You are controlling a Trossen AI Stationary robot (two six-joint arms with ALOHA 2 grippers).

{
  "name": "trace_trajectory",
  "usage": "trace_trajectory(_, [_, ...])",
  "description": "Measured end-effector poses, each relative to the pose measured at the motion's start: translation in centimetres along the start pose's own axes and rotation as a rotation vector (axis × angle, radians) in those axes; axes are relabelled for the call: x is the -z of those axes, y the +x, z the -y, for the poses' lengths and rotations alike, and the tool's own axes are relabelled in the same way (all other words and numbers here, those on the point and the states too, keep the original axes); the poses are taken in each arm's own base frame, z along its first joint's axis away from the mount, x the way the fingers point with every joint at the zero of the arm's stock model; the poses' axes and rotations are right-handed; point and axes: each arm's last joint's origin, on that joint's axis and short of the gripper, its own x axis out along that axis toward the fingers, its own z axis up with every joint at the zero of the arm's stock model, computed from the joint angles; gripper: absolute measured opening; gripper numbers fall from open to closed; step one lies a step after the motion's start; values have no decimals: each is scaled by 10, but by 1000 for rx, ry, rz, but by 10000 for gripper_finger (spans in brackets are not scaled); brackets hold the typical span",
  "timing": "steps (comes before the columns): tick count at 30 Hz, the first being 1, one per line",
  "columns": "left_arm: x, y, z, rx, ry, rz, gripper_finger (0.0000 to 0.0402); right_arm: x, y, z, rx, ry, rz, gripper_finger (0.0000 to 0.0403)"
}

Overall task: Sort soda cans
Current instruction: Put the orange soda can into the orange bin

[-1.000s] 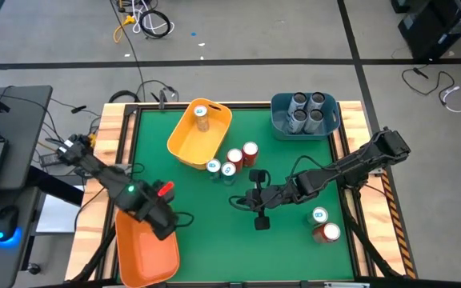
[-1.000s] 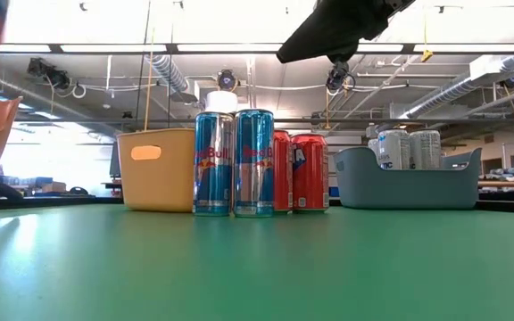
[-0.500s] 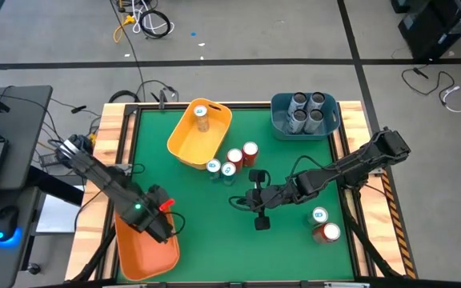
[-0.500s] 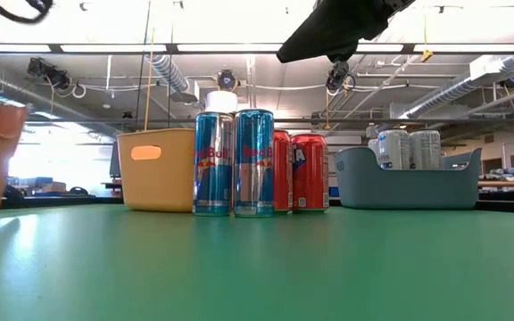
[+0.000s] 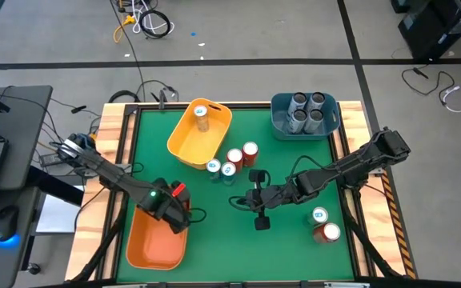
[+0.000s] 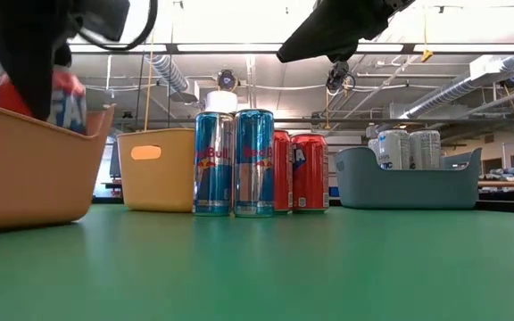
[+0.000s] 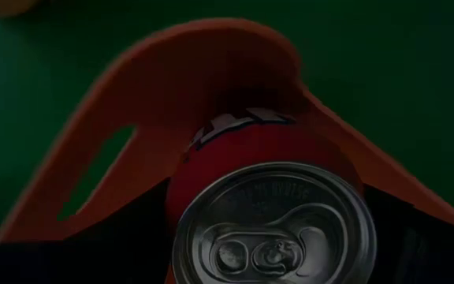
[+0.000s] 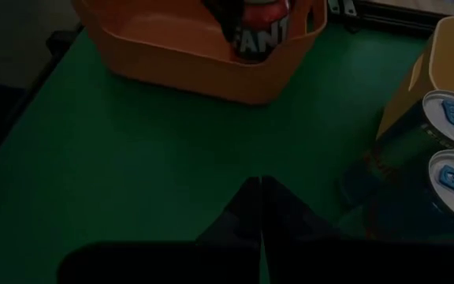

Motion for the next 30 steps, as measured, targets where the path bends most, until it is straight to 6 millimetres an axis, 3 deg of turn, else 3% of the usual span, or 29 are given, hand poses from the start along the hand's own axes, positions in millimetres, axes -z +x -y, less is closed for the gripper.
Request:
trace_trajectory(12, [8,-10,-16,-124,-53,-193,294,1,-1,-2,-5,15,-5,0])
trace_trajectory(19, [10,-12,-18,-136,-56,-212,294,1,-1,-5,-11,15,-8,0])
trace_trajectory(30, [24,6,-29,-116,-21,-228,294,2,-2,-6,-18,16,-17,0])
